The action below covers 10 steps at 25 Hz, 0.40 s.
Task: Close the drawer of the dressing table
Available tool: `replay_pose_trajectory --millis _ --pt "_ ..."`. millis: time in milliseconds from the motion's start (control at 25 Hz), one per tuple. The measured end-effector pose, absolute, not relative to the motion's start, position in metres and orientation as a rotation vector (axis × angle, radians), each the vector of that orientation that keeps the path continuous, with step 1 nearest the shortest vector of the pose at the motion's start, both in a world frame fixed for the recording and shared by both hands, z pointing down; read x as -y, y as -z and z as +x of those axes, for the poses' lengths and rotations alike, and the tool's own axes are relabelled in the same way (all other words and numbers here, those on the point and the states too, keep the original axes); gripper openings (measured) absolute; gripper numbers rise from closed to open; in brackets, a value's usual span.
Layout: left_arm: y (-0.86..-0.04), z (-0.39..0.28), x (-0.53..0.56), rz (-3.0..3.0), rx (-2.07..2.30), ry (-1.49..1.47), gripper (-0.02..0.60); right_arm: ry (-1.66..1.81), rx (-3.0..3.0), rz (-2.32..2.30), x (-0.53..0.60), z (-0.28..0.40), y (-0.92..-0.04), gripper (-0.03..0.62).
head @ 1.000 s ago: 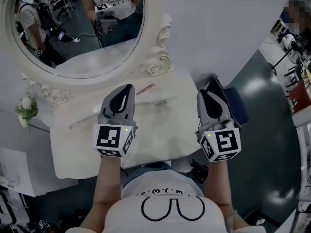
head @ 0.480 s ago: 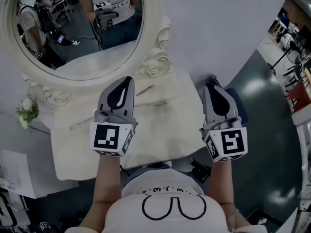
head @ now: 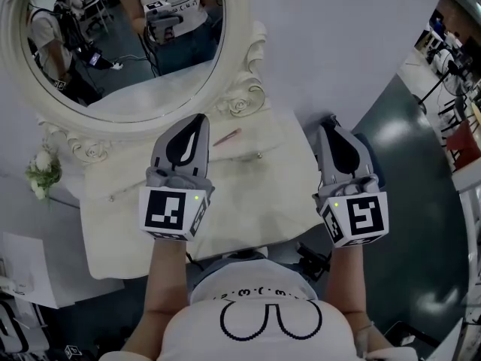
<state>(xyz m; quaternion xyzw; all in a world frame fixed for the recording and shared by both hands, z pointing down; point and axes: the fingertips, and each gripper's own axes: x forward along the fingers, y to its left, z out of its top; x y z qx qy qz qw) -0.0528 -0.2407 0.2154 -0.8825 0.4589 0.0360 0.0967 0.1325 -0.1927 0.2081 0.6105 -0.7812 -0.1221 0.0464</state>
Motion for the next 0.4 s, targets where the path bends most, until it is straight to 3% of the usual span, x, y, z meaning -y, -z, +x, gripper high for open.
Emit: replay_pose_trajectory --millis 400 --pt "-0.2143 -0.0527 0.2359 -2.614 -1.337 -0.114 -0.002 0.385 2.380 1.848 0.1882 0.1271 -0.2065 0.000"
